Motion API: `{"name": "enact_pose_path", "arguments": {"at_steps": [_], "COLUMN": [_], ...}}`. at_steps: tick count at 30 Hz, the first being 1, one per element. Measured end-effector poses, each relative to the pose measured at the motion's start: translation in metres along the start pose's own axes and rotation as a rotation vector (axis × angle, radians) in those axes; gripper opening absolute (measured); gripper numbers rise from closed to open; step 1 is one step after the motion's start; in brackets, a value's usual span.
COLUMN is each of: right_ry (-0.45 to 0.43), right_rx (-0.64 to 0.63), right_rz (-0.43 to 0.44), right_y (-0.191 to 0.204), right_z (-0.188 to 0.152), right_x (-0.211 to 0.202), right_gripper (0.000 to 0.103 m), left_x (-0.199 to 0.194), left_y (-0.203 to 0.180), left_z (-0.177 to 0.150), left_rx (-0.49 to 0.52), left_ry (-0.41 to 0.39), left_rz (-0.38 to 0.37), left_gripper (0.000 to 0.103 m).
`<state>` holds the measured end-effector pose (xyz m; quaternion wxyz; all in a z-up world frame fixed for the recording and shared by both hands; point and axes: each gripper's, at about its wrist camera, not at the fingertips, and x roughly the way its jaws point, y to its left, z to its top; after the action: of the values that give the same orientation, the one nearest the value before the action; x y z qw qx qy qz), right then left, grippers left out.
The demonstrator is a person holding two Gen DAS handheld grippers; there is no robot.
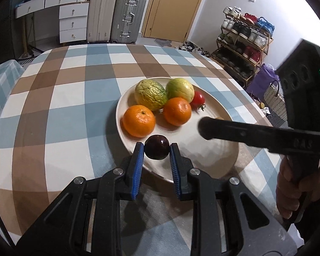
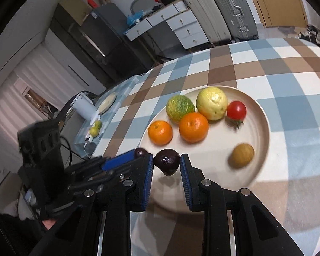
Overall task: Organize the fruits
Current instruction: 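Carry both plums toward the cream plate, then lower both plums onto the plate and open both tools, then move both tools back toward the last tomato and kiwi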
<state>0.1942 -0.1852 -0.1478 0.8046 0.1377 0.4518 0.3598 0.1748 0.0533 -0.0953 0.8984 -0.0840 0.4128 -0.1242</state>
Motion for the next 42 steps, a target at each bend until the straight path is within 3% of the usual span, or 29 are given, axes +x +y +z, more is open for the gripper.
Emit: {"name": "enact_pose_path", "arguments": {"at_steps": [7, 18, 21, 24, 26, 29, 34, 38, 42], "right_ry": [0.052, 0.065, 0.050, 0.009, -0.020, -0.068, -0.125, -0.168, -0.194], "right_rx": [0.023, 0.024, 0.011, -0.010, -0.003, 0.013, 0.013, 0.026, 0.022], "right_rz": [-0.016, -0.068, -0.029, -0.044, -0.027, -0.017, -0.021, -0.044, -0.065], "right_y": [0.001, 0.006, 0.010, 0.014, 0.013, 0.011, 0.009, 0.005, 0.005], "right_z": [0.014, 0.020, 0.020, 0.020, 0.020, 0.017, 0.006, -0.010, -0.026], "right_x": [0.030, 0.047, 0.044, 0.032, 0.019, -0.002, -0.037, -0.061, -0.080], "right_gripper": [0.026, 0.028, 0.050, 0.054, 0.057, 0.078, 0.087, 0.097, 0.099], "left_x": [0.007, 0.010, 0.007, 0.000, -0.005, -0.014, -0.031, -0.046, -0.063], "left_y": [0.003, -0.001, -0.001, -0.002, -0.001, -0.001, -0.011, -0.027, -0.046], "left_z": [0.003, 0.001, 0.000, -0.002, -0.003, -0.004, -0.008, -0.011, -0.016], "left_rx": [0.005, -0.004, 0.000, 0.001, -0.013, -0.033, -0.016, 0.007, 0.041], "left_ry": [0.003, -0.005, -0.010, -0.026, -0.039, -0.054, -0.077, -0.101, -0.133], "left_rz": [-0.015, -0.008, -0.009, -0.001, -0.001, 0.002, 0.028, 0.039, 0.063], "left_gripper": [0.022, 0.022, 0.026, 0.033, 0.049, 0.053, 0.057, 0.071, 0.080]}}
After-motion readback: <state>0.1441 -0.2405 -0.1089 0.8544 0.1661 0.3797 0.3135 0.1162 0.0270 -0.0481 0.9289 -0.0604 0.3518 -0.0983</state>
